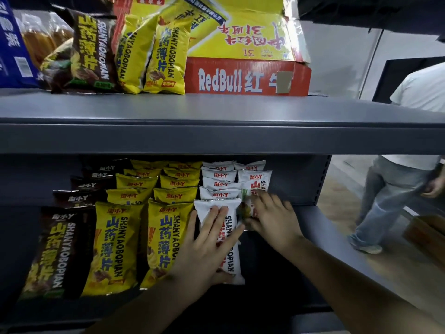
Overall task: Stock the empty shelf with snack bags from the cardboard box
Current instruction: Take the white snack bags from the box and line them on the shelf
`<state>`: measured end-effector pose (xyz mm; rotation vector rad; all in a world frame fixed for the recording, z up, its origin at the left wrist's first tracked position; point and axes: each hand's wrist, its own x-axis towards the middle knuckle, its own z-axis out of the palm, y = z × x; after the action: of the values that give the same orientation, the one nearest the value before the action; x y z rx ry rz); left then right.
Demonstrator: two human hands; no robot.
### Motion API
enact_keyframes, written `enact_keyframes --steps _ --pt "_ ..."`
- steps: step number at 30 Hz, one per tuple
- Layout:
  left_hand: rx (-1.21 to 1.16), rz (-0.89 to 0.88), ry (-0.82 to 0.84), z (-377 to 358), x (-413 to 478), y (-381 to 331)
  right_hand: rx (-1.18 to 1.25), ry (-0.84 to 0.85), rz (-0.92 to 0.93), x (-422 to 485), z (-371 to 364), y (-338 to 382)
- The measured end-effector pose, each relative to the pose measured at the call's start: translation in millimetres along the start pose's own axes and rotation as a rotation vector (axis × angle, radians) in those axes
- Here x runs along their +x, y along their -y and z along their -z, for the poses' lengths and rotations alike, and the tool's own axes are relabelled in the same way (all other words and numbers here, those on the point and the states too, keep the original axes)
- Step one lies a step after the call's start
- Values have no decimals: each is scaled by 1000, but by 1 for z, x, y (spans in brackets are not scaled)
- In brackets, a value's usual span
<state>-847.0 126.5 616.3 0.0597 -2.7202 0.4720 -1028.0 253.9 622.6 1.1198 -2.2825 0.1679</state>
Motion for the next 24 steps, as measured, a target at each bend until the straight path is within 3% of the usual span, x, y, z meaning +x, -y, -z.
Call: enact_keyframes --steps 11,24 --pt "8 34 -99 35 -24 -33 -5 135 -33 -78 78 -20" --pt "-168 -59 -82 69 -88 -170 133 305 -87 -245 158 -13"
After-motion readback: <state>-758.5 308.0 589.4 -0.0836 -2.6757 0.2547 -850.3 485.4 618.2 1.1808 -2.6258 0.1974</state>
